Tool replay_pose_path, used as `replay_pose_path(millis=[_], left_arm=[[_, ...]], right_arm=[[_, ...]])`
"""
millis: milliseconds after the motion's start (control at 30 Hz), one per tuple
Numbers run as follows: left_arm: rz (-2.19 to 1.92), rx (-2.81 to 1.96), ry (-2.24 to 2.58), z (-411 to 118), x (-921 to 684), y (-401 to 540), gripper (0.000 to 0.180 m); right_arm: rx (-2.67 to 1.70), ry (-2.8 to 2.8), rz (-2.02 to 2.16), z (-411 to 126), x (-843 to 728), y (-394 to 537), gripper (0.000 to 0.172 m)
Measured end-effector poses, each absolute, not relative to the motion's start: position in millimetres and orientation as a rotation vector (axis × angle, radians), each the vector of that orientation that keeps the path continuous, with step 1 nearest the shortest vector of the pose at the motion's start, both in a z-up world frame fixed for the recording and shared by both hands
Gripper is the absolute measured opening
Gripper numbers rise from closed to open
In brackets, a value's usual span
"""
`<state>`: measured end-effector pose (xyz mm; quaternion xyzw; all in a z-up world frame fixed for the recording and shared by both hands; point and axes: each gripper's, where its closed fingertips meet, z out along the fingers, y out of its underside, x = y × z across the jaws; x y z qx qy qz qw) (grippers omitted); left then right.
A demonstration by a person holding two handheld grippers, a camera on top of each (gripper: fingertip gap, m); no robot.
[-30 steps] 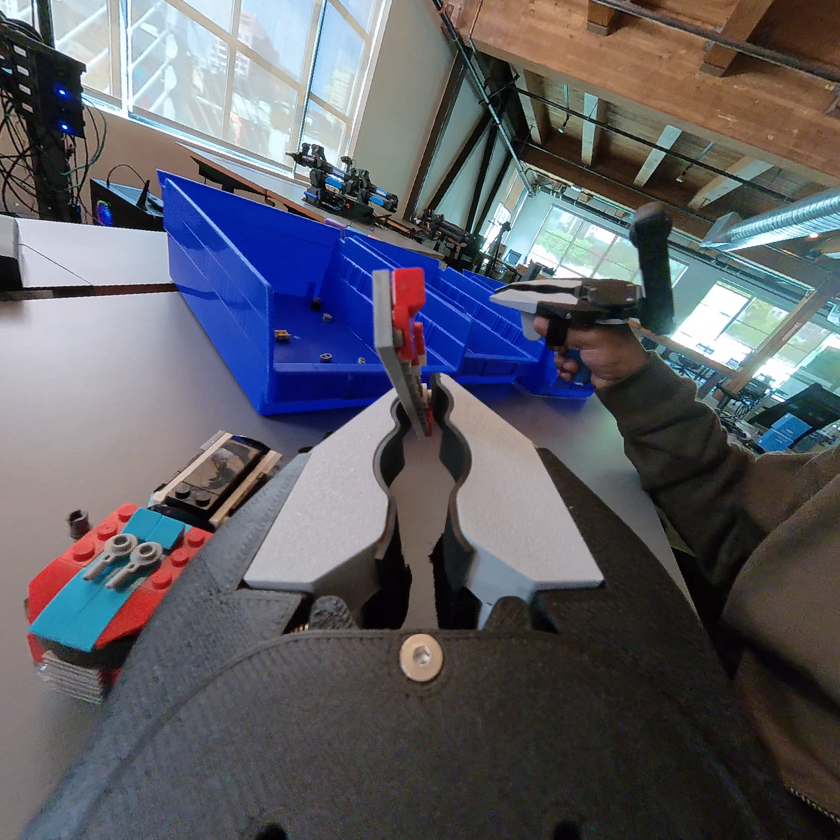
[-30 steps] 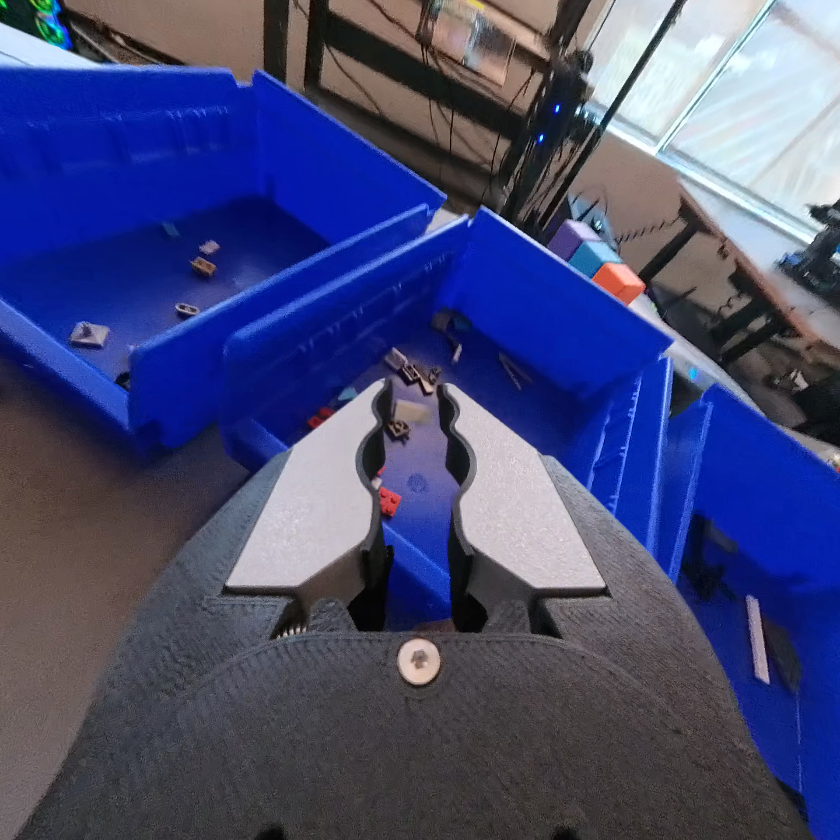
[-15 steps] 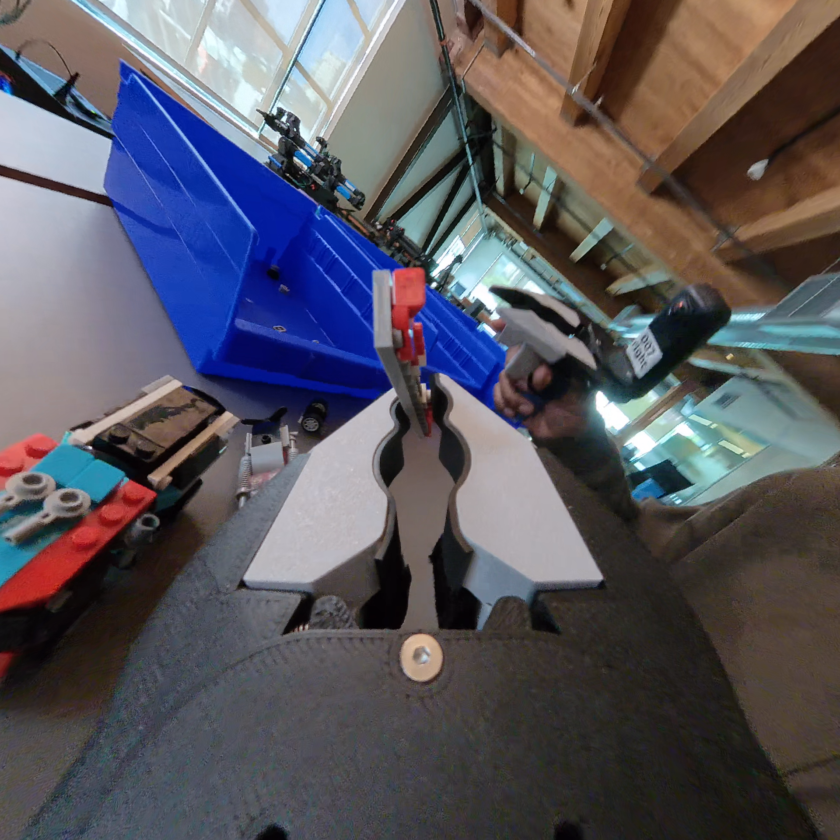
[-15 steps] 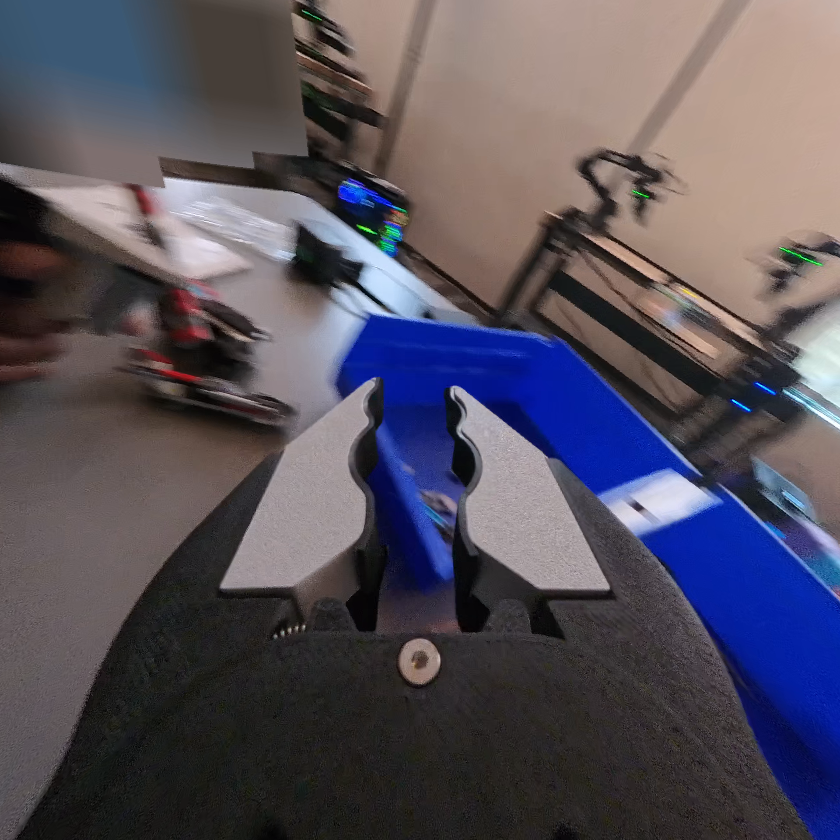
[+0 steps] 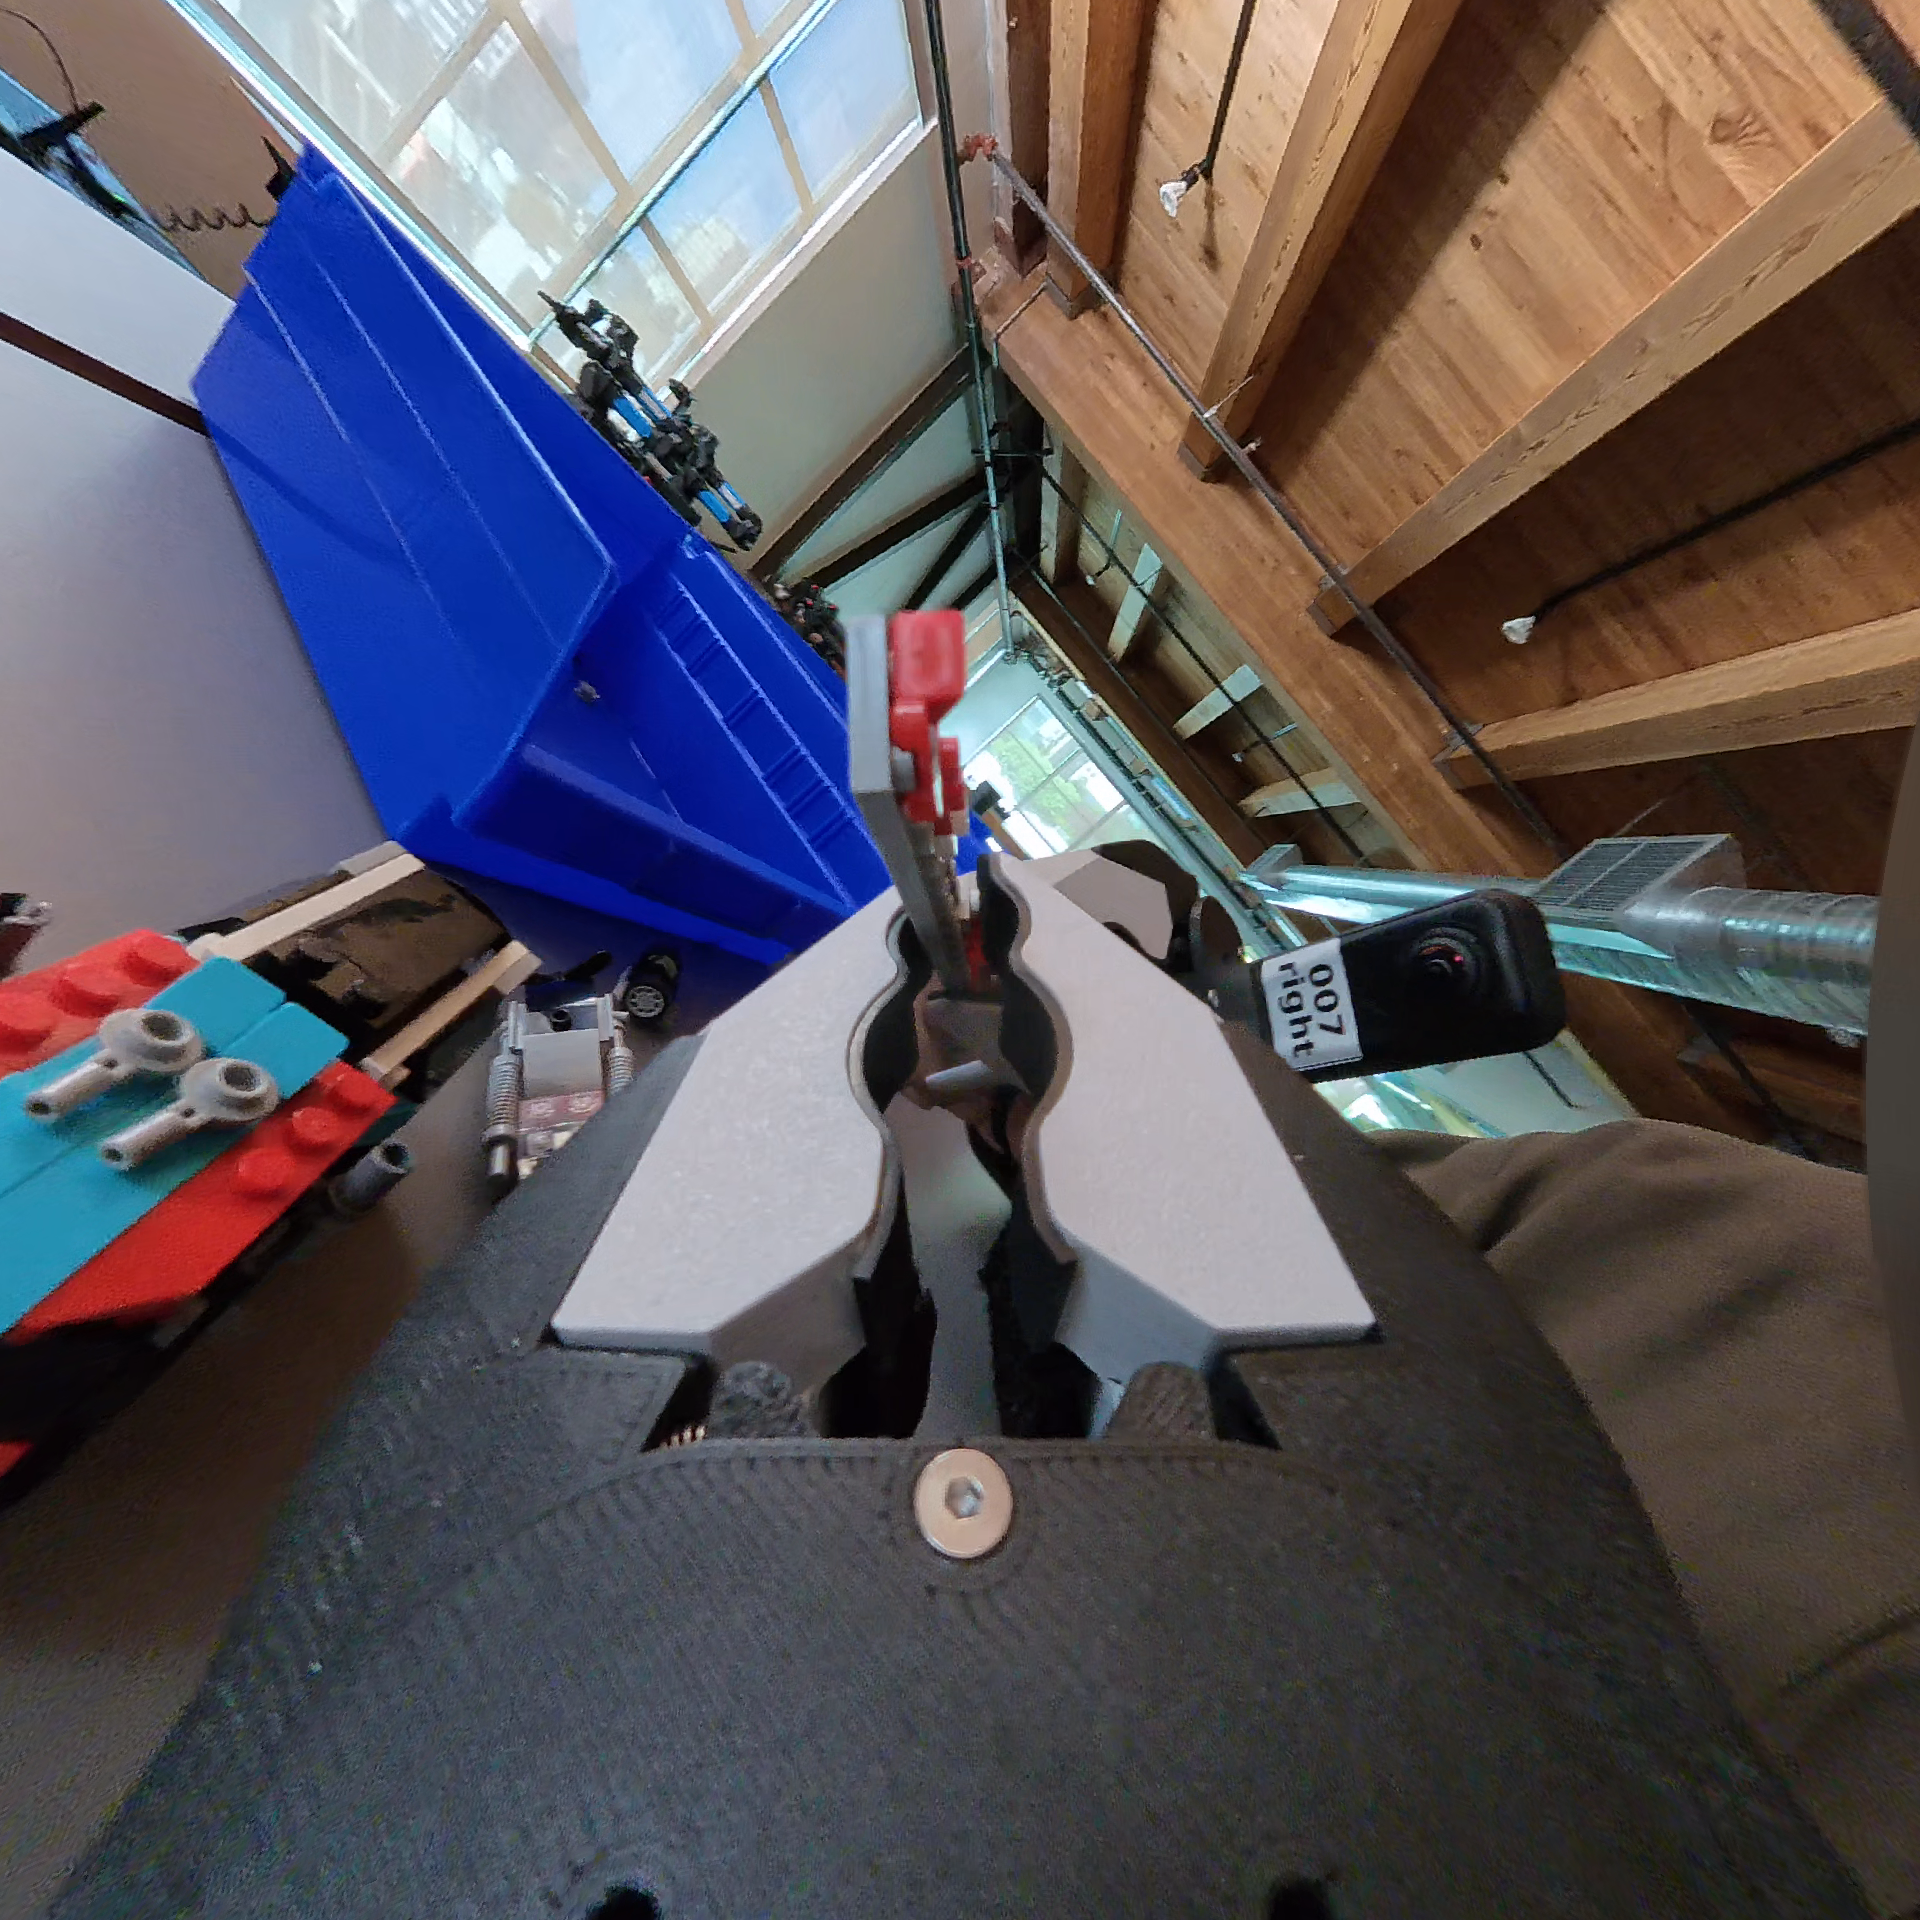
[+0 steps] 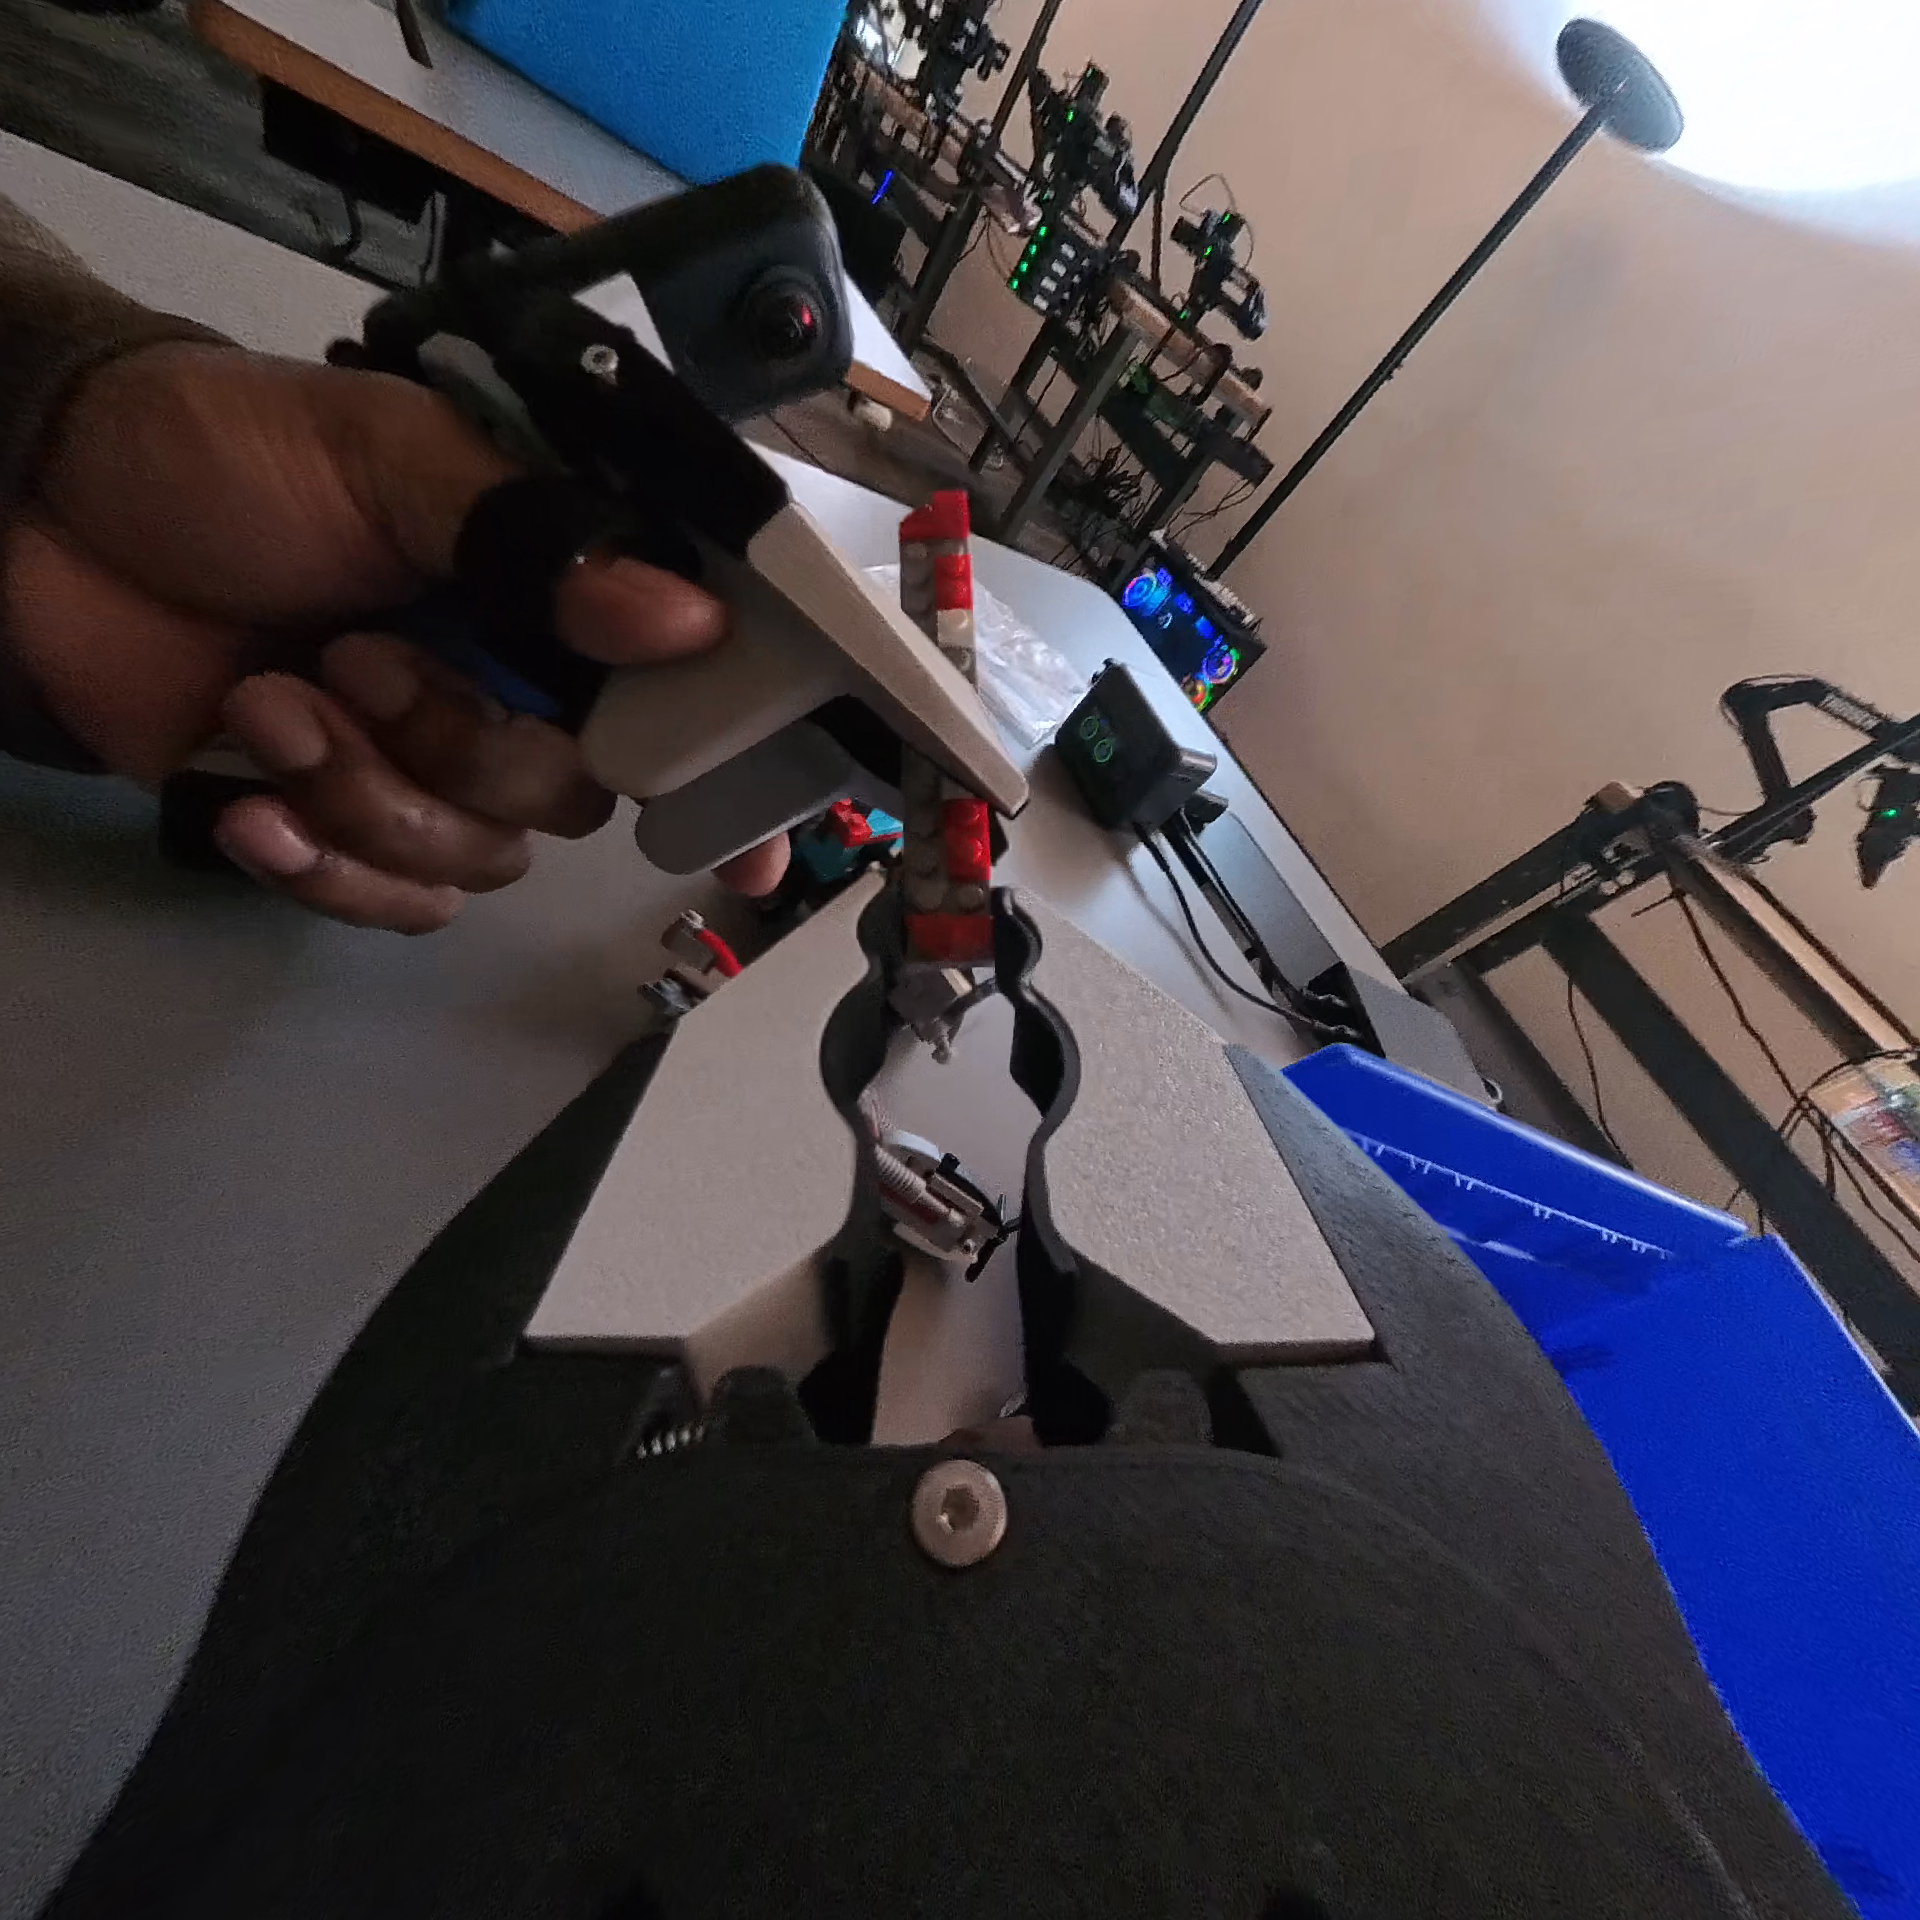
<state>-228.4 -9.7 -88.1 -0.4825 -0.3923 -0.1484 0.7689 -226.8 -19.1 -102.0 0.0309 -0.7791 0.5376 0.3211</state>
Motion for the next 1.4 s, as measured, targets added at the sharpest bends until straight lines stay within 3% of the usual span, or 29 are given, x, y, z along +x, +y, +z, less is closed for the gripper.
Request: replay_pose_path(millis=[467, 667, 900, 1400], left_arm=[[-0.282, -1.045, -0.822, -84.7, -226.6, -9.0, 0.007], [-0.148, -1.15, -0.804, -87.2, -224.5, -4.5, 0.007], [-0.163, -1.218, -0.785, -93.5, -217.2, 7.8, 0.007], [-0.15, -1.179, -0.813, -92.7, -220.6, 3.9, 0.007]], right_arm=[[0.097, -1.977, 1.507, -98.2, -221.3, -4.8, 0.016], [0.106, -1.993, 1.531, -98.7, -216.6, -6.1, 0.025], [0.099, -1.981, 1.542, -94.0, -213.3, -6.5, 0.007], [0.093, -1.97, 1.498, -96.1, -215.5, -5.5, 0.007]])
